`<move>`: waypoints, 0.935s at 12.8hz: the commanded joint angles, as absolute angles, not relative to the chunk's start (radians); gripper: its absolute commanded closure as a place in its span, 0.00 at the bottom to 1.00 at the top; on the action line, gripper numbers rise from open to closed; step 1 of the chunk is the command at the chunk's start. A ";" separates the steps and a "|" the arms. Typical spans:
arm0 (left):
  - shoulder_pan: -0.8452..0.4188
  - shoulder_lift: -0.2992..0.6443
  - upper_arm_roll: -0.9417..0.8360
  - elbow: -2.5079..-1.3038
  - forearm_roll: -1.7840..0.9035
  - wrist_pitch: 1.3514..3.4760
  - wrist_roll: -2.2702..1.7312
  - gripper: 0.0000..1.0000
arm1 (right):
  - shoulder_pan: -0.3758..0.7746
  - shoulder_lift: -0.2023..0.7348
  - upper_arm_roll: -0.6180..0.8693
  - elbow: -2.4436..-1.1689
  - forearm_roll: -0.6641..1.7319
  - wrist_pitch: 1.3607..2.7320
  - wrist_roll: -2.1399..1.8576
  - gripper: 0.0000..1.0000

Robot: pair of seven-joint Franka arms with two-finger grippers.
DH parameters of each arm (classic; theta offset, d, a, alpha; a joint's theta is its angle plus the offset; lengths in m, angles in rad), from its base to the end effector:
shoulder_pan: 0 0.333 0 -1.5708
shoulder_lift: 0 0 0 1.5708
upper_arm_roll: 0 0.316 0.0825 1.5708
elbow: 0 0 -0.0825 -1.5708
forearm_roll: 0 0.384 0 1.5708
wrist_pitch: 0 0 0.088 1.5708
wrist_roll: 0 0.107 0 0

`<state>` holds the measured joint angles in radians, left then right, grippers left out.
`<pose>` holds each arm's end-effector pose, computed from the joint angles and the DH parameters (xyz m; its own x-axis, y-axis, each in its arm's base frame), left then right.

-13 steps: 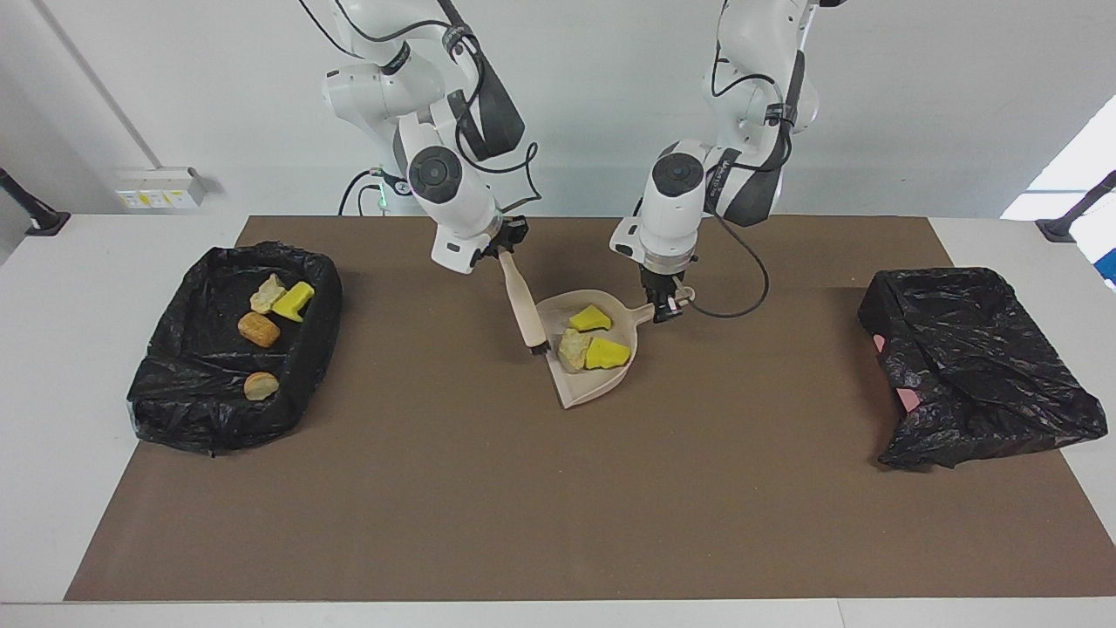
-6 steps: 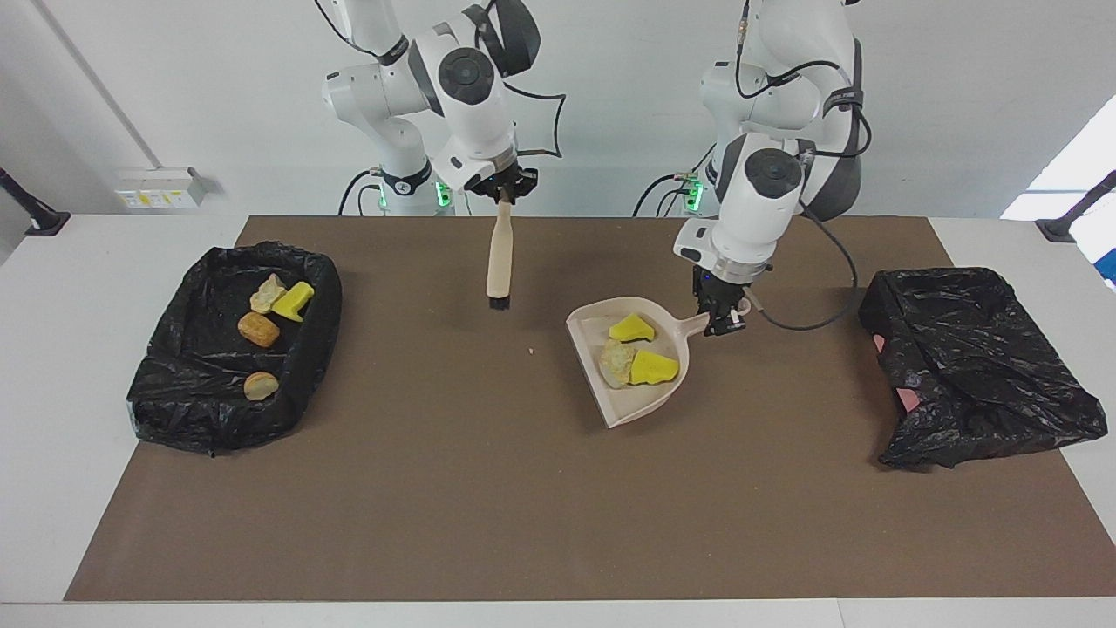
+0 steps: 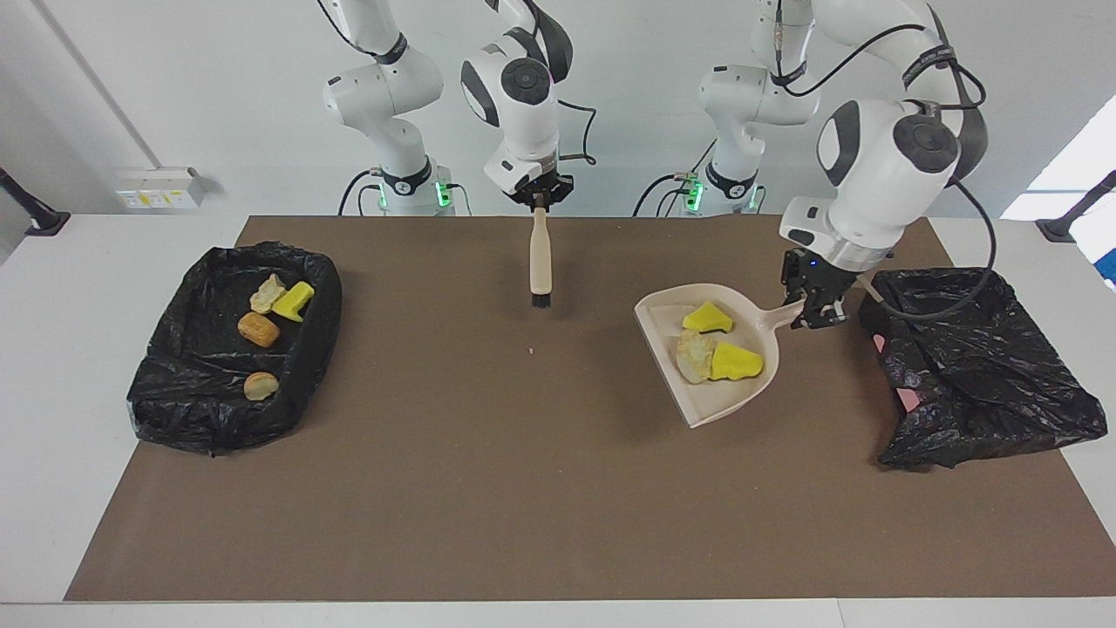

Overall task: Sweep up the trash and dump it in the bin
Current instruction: 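Carry the loaded dustpan with the left gripper to the nearby trash bag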

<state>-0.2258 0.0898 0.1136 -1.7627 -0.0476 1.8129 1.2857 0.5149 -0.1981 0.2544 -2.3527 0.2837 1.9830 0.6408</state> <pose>0.5816 -0.0715 0.5028 0.1844 -0.9826 0.0231 -0.9819 -0.1832 0.0476 0.3139 0.3297 0.3941 0.9660 -0.0122 -0.2583 -0.0227 -0.9990 -0.0379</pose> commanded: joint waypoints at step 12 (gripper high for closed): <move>0.304 0.150 0.109 -1.618 0.150 1.850 1.885 1.00 | 0.621 -0.138 0.253 -2.500 0.198 2.252 0.707 1.00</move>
